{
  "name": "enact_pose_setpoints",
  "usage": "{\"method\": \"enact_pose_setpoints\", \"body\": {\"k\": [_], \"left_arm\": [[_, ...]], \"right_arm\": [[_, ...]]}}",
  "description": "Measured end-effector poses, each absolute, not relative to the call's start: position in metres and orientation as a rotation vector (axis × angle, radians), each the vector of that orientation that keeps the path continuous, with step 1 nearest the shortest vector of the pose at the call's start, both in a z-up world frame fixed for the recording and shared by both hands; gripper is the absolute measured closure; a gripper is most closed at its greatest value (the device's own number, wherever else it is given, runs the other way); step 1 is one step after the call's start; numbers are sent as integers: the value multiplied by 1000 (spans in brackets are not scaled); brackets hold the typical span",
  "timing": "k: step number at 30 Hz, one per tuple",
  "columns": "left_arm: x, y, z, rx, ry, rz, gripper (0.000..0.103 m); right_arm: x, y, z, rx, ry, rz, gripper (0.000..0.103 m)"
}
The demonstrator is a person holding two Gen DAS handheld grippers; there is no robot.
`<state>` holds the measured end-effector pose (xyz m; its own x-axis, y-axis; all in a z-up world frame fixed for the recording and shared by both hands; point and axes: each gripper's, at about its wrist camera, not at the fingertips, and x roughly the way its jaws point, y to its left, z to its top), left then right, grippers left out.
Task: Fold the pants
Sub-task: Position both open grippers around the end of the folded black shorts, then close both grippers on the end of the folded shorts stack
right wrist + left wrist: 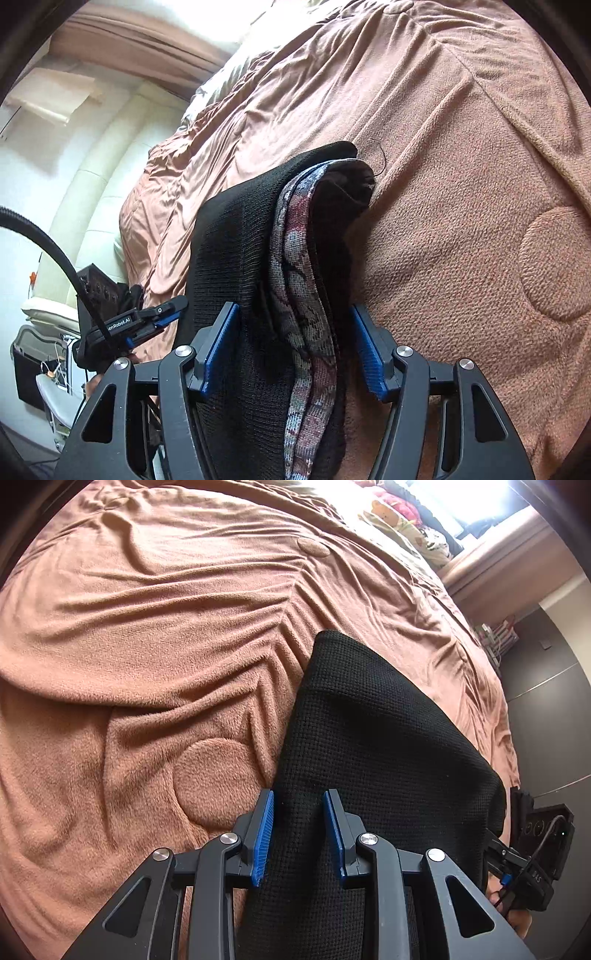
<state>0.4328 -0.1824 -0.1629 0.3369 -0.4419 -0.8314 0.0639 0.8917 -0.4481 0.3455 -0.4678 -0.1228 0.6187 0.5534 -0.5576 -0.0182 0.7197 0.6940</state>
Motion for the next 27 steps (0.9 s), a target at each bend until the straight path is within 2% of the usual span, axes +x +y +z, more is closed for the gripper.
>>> {"method": "enact_pose_setpoints", "body": {"k": [2, 4, 6, 8, 11, 13, 15, 18, 22, 24, 27], "left_arm": [[437, -181, -165, -359, 1192, -339, 74], [439, -181, -166, -352, 1192, -341, 74], [440, -183, -165, -332, 1186, -342, 74], [441, -183, -165, -326, 1183, -347, 74], [443, -184, -167, -331, 1182, -355, 74], [445, -185, -167, -323, 1178, -359, 74], [445, -187, -166, -306, 1171, -365, 74], [448, -188, -167, -293, 1166, -372, 74], [452, -186, -170, -317, 1165, -379, 74], [453, -186, -170, -316, 1163, -380, 74], [452, -187, -170, -307, 1157, -381, 74]], "right_arm": [[347, -468, -123, 694, 844, 365, 44], [347, -469, -120, 678, 837, 359, 54], [342, -471, -114, 685, 816, 356, 70], [336, -469, -108, 669, 792, 362, 76], [331, -466, -107, 629, 795, 348, 76], [329, -464, -110, 607, 805, 335, 74], [327, -465, -111, 614, 819, 335, 62], [327, -467, -116, 633, 832, 339, 51], [335, -469, -120, 665, 843, 366, 49], [339, -469, -122, 674, 841, 366, 40], [341, -467, -122, 676, 829, 360, 31]]}}
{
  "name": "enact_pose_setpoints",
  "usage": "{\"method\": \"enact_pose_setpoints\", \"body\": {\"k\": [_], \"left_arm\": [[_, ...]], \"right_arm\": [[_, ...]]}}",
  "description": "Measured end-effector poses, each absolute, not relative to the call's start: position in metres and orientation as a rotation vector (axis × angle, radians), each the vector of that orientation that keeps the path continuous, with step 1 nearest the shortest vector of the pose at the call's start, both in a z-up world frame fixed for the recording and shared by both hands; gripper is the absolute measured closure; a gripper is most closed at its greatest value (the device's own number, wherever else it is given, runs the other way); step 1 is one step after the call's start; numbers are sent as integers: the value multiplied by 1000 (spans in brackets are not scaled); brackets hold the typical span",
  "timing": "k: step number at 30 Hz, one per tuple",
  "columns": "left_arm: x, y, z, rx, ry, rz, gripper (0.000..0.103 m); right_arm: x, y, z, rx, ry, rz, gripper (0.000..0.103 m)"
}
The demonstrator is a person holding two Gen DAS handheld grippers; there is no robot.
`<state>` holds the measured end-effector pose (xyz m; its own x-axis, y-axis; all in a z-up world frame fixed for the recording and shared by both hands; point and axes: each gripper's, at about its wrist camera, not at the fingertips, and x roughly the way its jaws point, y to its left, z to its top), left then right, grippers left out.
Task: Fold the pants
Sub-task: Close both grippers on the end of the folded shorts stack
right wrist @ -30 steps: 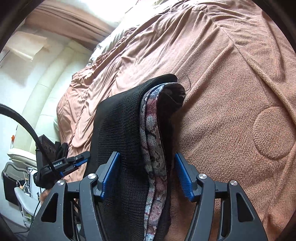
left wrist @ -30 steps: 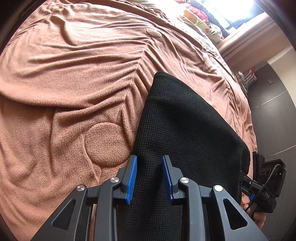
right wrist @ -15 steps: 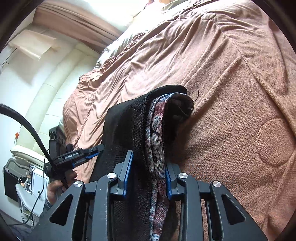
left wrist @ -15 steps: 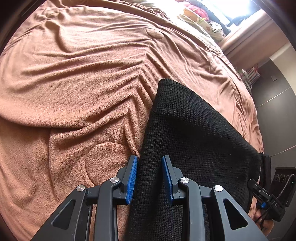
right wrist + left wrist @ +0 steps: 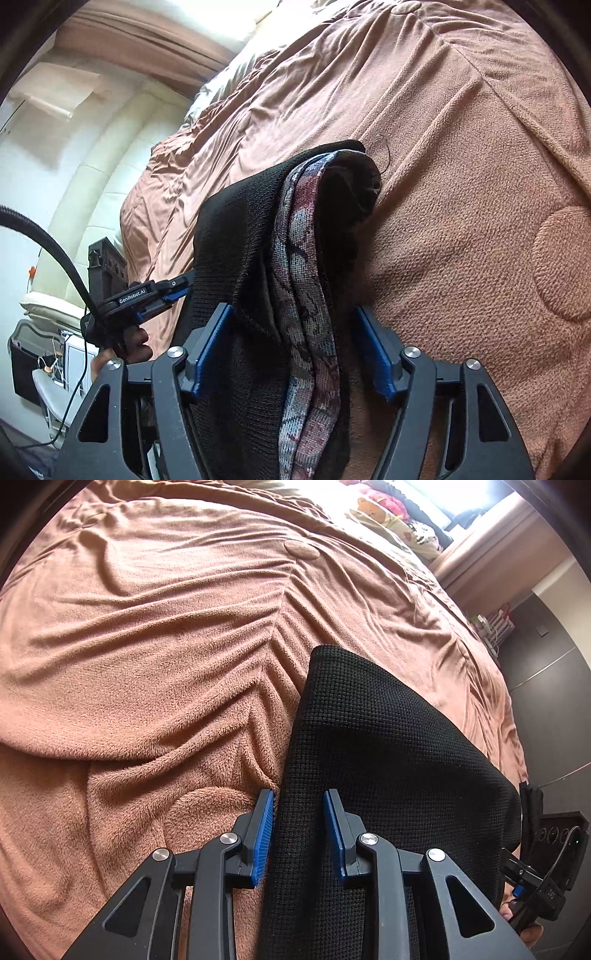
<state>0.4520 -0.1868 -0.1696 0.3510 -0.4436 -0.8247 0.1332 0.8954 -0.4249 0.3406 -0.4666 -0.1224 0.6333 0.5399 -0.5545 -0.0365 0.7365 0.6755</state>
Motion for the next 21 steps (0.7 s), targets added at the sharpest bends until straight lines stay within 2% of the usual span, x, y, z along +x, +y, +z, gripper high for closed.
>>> {"method": "enact_pose_setpoints", "body": {"k": [13, 21], "left_arm": [[448, -183, -169, -323, 1161, -401, 74], [452, -181, -174, -353, 1174, -438, 74]], "right_arm": [[319, -457, -125, 665, 807, 386, 29], [342, -460, -128, 678, 835, 393, 29]]}}
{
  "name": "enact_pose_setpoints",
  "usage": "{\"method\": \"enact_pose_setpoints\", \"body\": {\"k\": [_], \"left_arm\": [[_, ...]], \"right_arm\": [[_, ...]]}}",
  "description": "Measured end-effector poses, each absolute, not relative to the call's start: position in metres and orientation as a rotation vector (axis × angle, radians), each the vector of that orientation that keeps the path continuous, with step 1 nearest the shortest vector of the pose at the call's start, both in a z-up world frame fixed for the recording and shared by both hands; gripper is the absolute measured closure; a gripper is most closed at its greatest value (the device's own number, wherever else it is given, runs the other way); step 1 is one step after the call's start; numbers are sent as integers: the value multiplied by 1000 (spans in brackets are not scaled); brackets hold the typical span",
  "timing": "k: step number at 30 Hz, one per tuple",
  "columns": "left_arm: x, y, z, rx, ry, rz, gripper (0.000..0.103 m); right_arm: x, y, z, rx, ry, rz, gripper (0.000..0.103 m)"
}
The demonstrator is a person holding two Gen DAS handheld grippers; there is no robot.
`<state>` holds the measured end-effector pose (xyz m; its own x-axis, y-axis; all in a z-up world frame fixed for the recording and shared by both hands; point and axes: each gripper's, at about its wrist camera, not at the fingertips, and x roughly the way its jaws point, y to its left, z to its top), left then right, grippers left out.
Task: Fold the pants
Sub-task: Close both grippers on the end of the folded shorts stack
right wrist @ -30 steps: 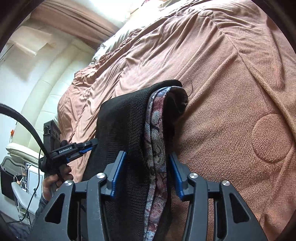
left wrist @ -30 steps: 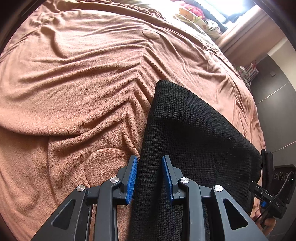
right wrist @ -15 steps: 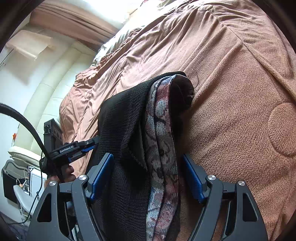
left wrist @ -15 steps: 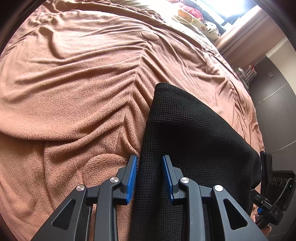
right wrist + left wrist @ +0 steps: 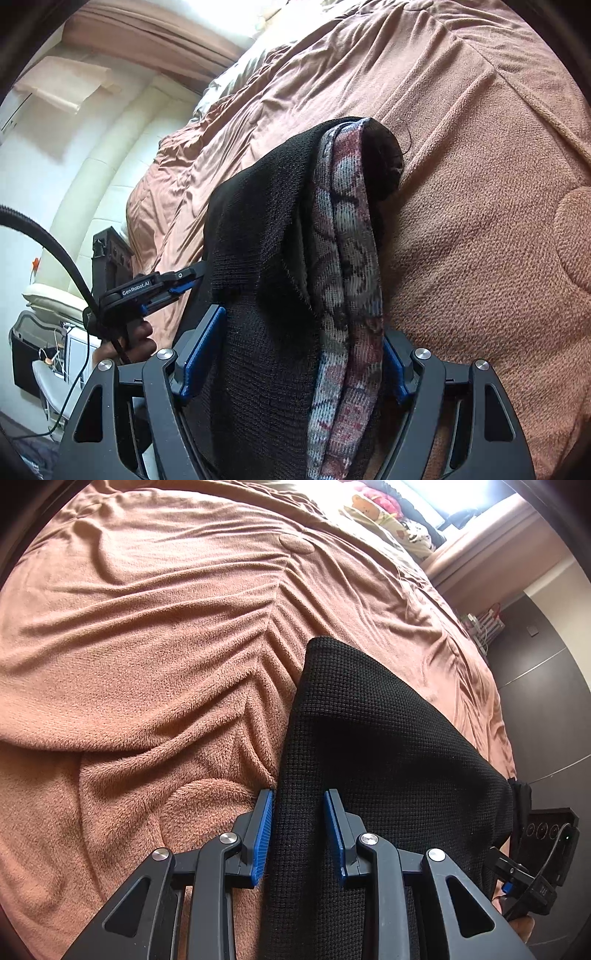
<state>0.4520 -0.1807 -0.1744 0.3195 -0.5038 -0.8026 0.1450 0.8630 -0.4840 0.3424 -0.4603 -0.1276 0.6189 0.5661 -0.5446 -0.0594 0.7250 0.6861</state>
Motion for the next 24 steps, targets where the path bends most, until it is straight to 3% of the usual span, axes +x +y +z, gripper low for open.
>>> {"method": "enact_pose_setpoints", "body": {"k": [2, 5, 9, 12, 17, 19, 24], "left_arm": [[456, -180, -177, -371, 1171, -453, 74], [459, -176, -175, -403, 1174, -461, 75], [453, -172, -160, -445, 1144, -527, 88], [450, -175, -148, -449, 1125, -571, 88], [459, -186, -160, -390, 1175, -531, 88], [462, -185, -170, -410, 1203, -519, 83], [468, -184, -180, -448, 1205, -522, 77]], "right_arm": [[349, -463, -126, 679, 836, 382, 31], [357, -464, -125, 684, 842, 367, 46], [353, -463, -118, 666, 837, 378, 65], [344, -462, -111, 655, 807, 397, 70], [331, -464, -109, 655, 771, 408, 71], [330, -466, -113, 658, 774, 398, 71], [341, -471, -127, 704, 831, 384, 60]]}}
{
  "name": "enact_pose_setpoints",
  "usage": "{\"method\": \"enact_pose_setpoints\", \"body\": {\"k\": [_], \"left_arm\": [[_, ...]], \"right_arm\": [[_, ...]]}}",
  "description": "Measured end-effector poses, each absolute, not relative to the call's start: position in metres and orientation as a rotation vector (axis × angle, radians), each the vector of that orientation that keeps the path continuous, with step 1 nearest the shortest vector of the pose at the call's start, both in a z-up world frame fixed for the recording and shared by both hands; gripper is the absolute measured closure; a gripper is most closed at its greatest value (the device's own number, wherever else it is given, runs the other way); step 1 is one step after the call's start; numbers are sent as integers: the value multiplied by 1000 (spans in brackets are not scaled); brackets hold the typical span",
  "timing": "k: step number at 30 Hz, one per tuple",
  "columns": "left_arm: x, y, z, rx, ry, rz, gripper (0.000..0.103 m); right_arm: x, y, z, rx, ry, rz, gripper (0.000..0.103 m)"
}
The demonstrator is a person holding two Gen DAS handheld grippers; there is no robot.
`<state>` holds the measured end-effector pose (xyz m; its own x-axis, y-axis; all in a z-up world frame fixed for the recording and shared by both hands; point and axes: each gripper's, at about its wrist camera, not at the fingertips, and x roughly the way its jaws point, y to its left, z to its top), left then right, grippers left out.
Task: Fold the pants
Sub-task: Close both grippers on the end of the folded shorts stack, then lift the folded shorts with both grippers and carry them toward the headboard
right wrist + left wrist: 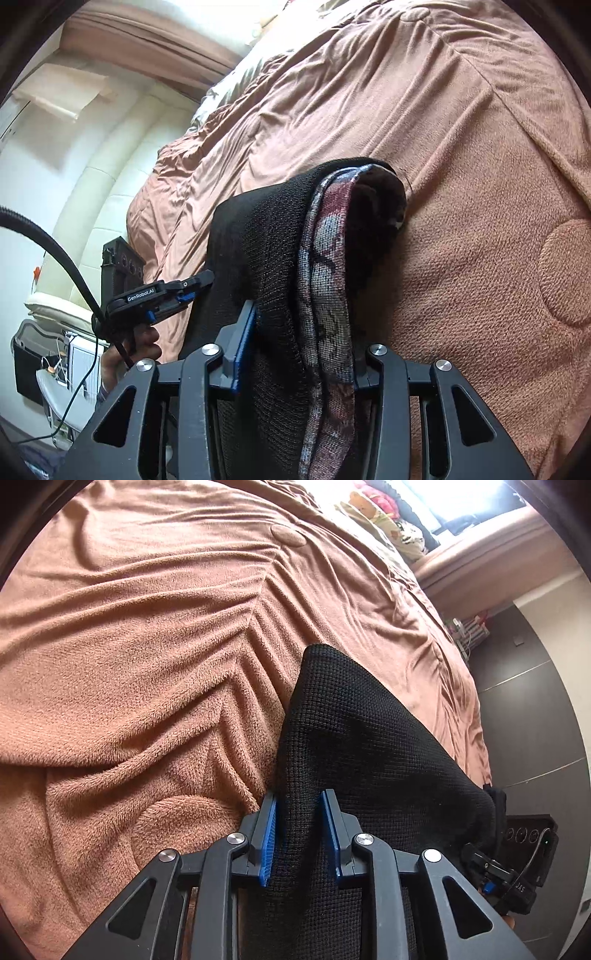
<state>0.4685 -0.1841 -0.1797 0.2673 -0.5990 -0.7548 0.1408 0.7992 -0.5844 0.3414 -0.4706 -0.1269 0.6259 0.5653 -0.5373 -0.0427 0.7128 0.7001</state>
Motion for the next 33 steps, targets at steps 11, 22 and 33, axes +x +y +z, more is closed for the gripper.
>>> {"method": "enact_pose_setpoints", "body": {"k": [11, 22, 33], "left_arm": [[466, -184, -158, -460, 1115, -553, 94], [429, -154, -92, -503, 972, -575, 94], [369, -105, -10, -528, 787, -538, 94]], "right_arm": [[347, -468, -119, 710, 803, 387, 69], [311, -444, -77, 645, 686, 423, 72], [260, -405, -22, 532, 543, 494, 75]]}}
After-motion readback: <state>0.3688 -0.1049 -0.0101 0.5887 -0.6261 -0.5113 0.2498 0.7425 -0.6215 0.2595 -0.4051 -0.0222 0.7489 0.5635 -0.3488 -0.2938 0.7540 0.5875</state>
